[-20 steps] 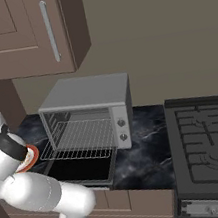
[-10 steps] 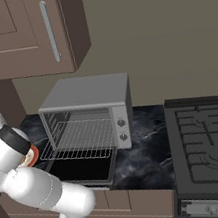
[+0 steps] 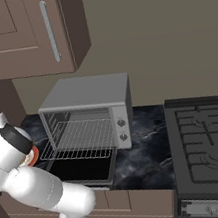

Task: Pick up the bagel from the plate, place it on the toaster oven rack, close the door, and set the timer.

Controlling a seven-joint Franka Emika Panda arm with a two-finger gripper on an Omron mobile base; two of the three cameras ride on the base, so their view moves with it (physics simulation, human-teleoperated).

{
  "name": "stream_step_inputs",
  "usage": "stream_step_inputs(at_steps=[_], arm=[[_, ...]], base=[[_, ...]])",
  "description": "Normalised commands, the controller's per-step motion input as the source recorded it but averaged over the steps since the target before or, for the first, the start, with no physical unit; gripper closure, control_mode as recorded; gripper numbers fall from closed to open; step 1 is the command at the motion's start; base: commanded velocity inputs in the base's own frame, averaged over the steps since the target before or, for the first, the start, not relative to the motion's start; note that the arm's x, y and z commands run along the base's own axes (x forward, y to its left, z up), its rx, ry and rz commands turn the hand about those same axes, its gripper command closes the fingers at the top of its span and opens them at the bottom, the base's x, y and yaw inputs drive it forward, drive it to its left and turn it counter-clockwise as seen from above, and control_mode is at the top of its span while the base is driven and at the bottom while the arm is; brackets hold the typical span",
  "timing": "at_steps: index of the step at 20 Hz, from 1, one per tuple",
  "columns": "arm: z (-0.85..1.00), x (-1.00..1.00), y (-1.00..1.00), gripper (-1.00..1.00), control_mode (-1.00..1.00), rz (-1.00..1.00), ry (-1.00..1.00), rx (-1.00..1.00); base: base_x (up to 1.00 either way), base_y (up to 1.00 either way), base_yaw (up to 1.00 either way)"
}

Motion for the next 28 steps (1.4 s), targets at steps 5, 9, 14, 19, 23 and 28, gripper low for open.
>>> stream_step_inputs(at_steps=[5, 9, 14, 19, 23, 28], arm=[[-0.09, 0.0, -0.09, -1.0, -1.0, 0.0, 0.0, 0.0], [-0.09, 0.0, -0.01, -1.0, -1.0, 0.0, 0.0, 0.0], [-0.08, 0.01, 0.0, -1.0, -1.0, 0.0, 0.0, 0.0], [-0.13, 0.04, 0.0, -1.0, -1.0, 0.0, 0.0, 0.0], [-0.08, 0.02, 0.0, -1.0, -1.0, 0.0, 0.0, 0.0], [-0.07, 0.02, 0.0, -1.0, -1.0, 0.0, 0.0, 0.0]], base=[[0.0, 0.0, 0.0], [0.0, 0.0, 0.0], [0.0, 0.0, 0.0], [0.0, 0.0, 0.0], [0.0, 0.0, 0.0], [0.0, 0.0, 0.0]])
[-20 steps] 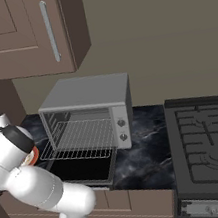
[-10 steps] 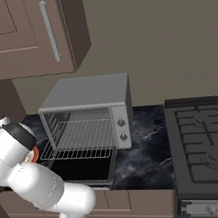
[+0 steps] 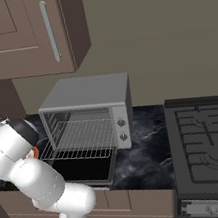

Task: Pick up the bagel from the plate, place it on the toaster oven rack, close the door, and set the timer.

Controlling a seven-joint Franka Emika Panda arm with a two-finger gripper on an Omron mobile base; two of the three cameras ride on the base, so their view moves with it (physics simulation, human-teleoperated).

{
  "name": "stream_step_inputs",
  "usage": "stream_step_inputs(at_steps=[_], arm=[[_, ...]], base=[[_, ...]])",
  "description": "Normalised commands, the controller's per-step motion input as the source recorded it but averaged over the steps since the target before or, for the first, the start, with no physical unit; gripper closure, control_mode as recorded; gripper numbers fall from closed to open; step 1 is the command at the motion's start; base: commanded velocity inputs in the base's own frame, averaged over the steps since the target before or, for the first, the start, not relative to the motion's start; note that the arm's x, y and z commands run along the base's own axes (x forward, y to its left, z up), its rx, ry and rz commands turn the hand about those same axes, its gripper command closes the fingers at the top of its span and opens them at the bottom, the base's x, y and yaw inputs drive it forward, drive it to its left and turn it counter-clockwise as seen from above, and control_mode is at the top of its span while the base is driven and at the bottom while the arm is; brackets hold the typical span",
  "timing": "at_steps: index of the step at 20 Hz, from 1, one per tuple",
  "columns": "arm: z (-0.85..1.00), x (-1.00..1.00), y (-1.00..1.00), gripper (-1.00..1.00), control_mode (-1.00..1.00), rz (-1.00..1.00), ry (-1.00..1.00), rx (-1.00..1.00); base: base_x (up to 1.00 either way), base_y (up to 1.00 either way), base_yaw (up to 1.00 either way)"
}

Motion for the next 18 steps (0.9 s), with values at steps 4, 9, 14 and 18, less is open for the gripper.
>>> stream_step_inputs(at_steps=[4, 9, 14, 18], arm=[[-0.09, 0.02, 0.0, -1.0, -1.0, 0.0, 0.0, 0.0], [-0.11, 0.06, 0.0, 1.0, -1.0, 0.0, 0.0, 0.0], [-0.02, 0.02, 0.0, 1.0, -1.0, 0.0, 0.0, 0.0], [0.0, 0.0, 0.0, 1.0, -1.0, 0.0, 0.0, 0.0]], base=[[0.0, 0.0, 0.0], [0.0, 0.0, 0.0], [0.0, 0.0, 0.0], [0.0, 0.0, 0.0]])
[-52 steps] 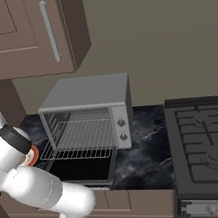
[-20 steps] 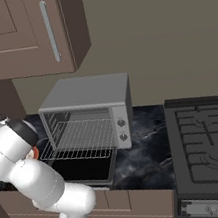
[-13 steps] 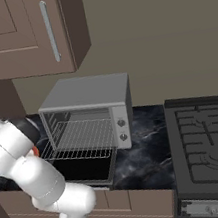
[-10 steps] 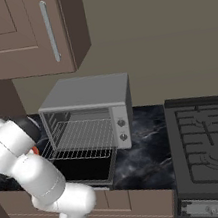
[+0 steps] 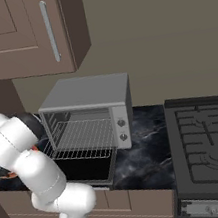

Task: Pick up the bagel from the plate, place it on the toaster oven rack, close the door, and set the timer.

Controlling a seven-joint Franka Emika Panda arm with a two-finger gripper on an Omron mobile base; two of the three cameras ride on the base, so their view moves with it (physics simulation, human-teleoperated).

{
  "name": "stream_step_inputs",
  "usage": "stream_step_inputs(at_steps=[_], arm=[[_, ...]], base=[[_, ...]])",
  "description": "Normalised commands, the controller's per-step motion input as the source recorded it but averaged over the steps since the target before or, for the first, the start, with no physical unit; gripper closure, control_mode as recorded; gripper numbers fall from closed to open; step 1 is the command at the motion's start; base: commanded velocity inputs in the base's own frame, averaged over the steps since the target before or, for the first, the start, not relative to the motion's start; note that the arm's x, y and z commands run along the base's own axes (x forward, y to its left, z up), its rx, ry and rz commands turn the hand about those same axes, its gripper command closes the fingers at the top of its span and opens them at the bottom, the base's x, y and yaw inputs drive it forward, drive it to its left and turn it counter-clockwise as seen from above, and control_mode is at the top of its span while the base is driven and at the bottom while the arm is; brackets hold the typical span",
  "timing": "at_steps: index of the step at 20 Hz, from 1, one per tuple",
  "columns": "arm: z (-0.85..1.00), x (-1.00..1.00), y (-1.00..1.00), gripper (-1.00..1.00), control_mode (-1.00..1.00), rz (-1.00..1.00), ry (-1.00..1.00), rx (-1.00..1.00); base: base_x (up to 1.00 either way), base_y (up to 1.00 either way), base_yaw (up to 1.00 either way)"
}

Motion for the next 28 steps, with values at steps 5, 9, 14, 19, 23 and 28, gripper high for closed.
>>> stream_step_inputs(at_steps=[5, 9, 14, 19, 23, 28], arm=[[0.11, -0.15, 0.0, 1.0, -1.0, 0.0, -0.04, 0.0], [0.3, -0.25, 0.0, 1.0, -1.0, 0.0, -0.07, 0.0], [0.41, -0.13, 0.0, 1.0, -1.0, 0.0, -0.08, 0.0], [0.75, -0.05, -0.12, 1.0, -1.0, 0.0, -0.03, 0.02], [0.85, -0.06, -0.2, 1.0, -1.0, 0.0, 0.0, 0.01], [0.61, -0.04, -0.4, 1.0, -1.0, 0.0, 0.01, 0.0]], base=[[0.0, 0.0, 0.0], [0.0, 0.0, 0.0], [0.0, 0.0, 0.0], [0.0, 0.0, 0.0], [0.0, 0.0, 0.0], [0.0, 0.0, 0.0]])
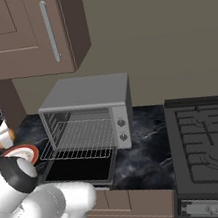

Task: Pick up the bagel from the plate, place it on the toaster oven rack, close the door, and set the timer.

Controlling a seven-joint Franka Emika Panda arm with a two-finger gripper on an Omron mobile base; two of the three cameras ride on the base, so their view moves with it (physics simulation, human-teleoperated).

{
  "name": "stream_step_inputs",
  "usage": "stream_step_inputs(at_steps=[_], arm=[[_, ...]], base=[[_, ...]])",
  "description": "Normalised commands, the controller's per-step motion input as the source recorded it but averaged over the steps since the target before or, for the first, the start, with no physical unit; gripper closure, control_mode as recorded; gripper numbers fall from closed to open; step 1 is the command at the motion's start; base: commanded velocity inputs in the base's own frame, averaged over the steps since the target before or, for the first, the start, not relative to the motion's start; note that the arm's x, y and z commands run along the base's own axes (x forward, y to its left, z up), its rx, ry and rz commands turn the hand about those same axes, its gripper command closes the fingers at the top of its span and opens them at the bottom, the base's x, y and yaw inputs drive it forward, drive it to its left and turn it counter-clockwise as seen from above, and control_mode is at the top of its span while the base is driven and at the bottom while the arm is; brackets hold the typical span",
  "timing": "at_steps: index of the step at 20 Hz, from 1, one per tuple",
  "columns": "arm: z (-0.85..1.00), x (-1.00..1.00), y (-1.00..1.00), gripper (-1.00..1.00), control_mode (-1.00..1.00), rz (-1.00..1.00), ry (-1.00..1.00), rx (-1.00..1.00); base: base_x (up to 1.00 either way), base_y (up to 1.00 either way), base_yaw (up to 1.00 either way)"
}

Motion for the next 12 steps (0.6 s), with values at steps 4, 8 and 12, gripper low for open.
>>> stream_step_inputs(at_steps=[4, 8, 12], arm=[[0.26, -0.02, -0.62, 1.0, -1.0, 0.0, 0.02, 0.0], [0.06, 0.0, -0.79, 1.0, -1.0, 0.0, 0.01, 0.0], [0.0, 0.0, -0.84, 1.0, -1.0, 0.0, 0.0, 0.0]], base=[[0.0, 0.0, 0.0], [0.0, 0.0, 0.0], [0.0, 0.0, 0.0]])
